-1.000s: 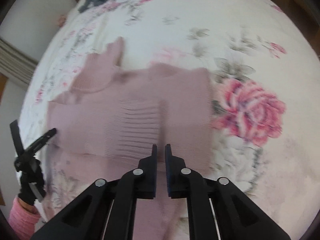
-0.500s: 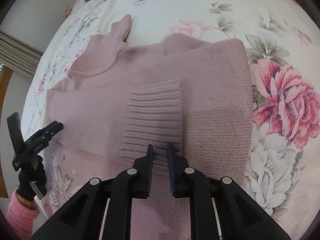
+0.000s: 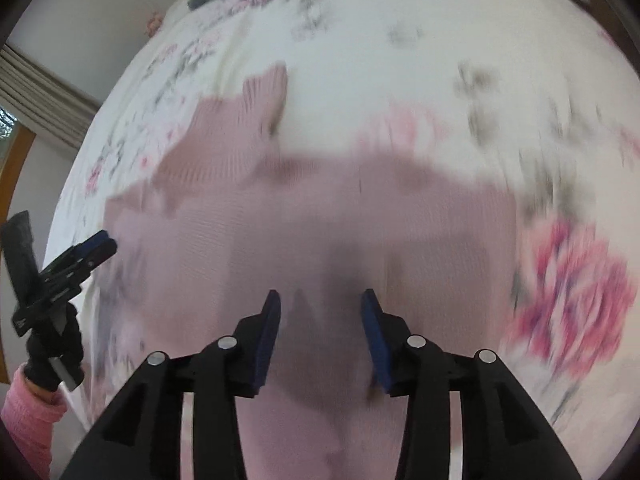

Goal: Fold small clothes

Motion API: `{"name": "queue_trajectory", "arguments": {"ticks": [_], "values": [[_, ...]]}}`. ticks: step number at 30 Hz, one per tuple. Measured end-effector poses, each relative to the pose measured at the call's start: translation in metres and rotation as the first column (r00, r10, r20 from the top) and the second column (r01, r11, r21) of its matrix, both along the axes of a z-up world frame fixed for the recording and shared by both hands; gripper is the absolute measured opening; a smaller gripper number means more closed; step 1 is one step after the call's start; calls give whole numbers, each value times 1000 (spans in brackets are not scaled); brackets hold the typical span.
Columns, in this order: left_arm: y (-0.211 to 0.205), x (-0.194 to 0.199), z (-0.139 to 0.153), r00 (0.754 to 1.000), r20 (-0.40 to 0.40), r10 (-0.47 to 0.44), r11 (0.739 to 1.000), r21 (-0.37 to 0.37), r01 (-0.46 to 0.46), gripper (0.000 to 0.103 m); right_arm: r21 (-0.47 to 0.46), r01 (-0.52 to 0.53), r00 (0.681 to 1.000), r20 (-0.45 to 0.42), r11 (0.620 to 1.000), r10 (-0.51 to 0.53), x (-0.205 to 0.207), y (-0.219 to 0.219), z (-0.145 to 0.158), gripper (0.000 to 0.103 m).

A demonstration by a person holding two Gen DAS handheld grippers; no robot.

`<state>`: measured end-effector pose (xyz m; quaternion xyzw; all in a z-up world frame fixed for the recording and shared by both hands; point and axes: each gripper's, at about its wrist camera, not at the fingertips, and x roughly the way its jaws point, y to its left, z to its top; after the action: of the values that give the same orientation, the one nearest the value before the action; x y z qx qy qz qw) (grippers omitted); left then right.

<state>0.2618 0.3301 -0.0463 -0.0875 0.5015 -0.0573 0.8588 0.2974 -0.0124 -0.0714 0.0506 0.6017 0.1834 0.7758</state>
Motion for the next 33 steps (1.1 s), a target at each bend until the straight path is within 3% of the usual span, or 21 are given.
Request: {"name": "queue_trajectory", "arguments": {"ticks": [4, 8, 13, 17, 18, 19, 20, 21, 22, 23, 24, 29, 33], "values": [[-5, 48, 1, 1000, -7, 12, 1000, 8, -12, 73, 83, 39, 999, -1, 996, -39, 49, 19, 4, 43], [-8, 96, -10, 999, -33, 30, 998, -49, -32, 75, 170, 61, 998, 23, 984, -66, 97, 42, 0, 62], [-13, 137, -40, 995, -98, 33, 993, -111, -44, 75, 174, 78, 997, -38, 982, -73, 147, 76, -39, 64], [-23, 151, -52, 996, -85, -2, 988, -156, -12, 65, 192, 51, 999, -23, 980, -48, 158, 91, -54, 64], [-25, 154, -53, 996, -84, -8, 986, -169, -6, 62, 182, 39, 999, -13, 983, -37, 158, 94, -55, 63], [-28, 155, -55, 996, -84, -18, 983, -182, 2, 57, 168, 25, 1000, -1, 986, -25, 157, 97, -55, 52], [-31, 155, -57, 996, -78, -31, 981, -194, 15, 47, 161, 15, 1000, 4, 987, -16, 156, 99, -55, 32], [-33, 154, -57, 996, -76, -39, 980, -198, 23, 43, 160, 6, 1000, 5, 987, -7, 154, 100, -55, 22], [-37, 152, -57, 996, -72, -48, 981, -193, 33, 29, 172, 3, 1000, 9, 985, -5, 151, 99, -53, 16], [-38, 150, -56, 996, -65, -59, 979, -199, 45, 15, 180, 1, 1000, 19, 984, -5, 150, 99, -50, 15], [-41, 147, -54, 996, -58, -74, 975, -215, 60, 11, 186, -10, 999, 47, 982, 1, 143, 97, -42, 15], [-41, 129, -28, 996, 5, -94, 965, -244, 92, 11, 200, -77, 990, 134, 977, 51, 119, 90, -8, 13], [-39, 102, -1, 987, 80, -141, 962, -226, 156, 11, 184, -150, 974, 198, 971, 112, 84, 80, 20, 13]]}}
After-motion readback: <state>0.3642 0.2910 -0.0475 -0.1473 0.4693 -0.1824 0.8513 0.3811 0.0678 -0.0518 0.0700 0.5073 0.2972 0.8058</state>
